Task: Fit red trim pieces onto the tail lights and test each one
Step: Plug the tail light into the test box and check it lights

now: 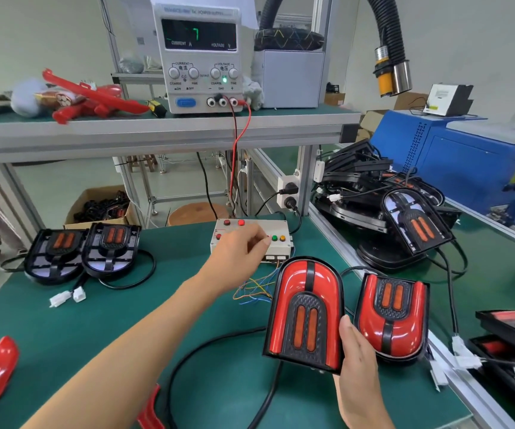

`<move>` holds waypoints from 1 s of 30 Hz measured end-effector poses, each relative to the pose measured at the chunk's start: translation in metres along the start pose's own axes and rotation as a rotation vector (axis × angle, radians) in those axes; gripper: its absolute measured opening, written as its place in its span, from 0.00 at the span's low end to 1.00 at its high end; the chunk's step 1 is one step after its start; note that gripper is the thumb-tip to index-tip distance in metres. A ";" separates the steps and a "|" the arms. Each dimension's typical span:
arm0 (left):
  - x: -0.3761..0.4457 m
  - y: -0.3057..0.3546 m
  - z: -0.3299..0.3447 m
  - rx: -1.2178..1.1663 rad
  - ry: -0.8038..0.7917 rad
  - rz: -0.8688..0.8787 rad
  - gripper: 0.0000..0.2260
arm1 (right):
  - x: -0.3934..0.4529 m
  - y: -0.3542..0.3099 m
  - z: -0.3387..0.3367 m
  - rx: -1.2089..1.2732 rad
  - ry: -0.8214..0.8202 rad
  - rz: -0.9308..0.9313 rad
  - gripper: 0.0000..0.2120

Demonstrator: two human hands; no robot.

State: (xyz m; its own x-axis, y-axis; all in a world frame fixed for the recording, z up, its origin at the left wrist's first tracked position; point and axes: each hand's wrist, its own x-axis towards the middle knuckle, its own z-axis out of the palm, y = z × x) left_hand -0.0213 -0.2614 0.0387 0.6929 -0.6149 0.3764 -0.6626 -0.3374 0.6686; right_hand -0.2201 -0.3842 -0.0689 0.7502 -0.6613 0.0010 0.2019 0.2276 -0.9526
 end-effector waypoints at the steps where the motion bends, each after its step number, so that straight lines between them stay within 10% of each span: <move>1: -0.013 0.003 -0.005 0.010 -0.013 0.016 0.08 | 0.000 0.000 0.000 0.016 0.022 0.002 0.23; 7: -0.072 -0.005 -0.001 0.342 -0.394 -0.093 0.10 | -0.005 0.000 -0.006 0.074 0.081 -0.005 0.20; 11: -0.091 0.003 0.022 0.100 -0.489 -0.275 0.09 | -0.008 -0.002 -0.011 0.019 0.082 0.016 0.11; 18: -0.106 0.026 0.062 -0.140 -0.273 -0.391 0.02 | -0.014 -0.019 -0.001 0.282 0.148 0.173 0.23; 30: -0.104 0.004 0.015 -0.846 -0.061 -0.686 0.06 | -0.029 -0.029 -0.012 -0.385 0.008 0.272 0.27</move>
State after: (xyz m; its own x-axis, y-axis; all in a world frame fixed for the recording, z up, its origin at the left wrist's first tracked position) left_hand -0.1004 -0.2091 -0.0076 0.8095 -0.5253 -0.2622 0.2862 -0.0369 0.9575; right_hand -0.2555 -0.3802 -0.0448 0.7384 -0.6198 -0.2656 -0.2509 0.1130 -0.9614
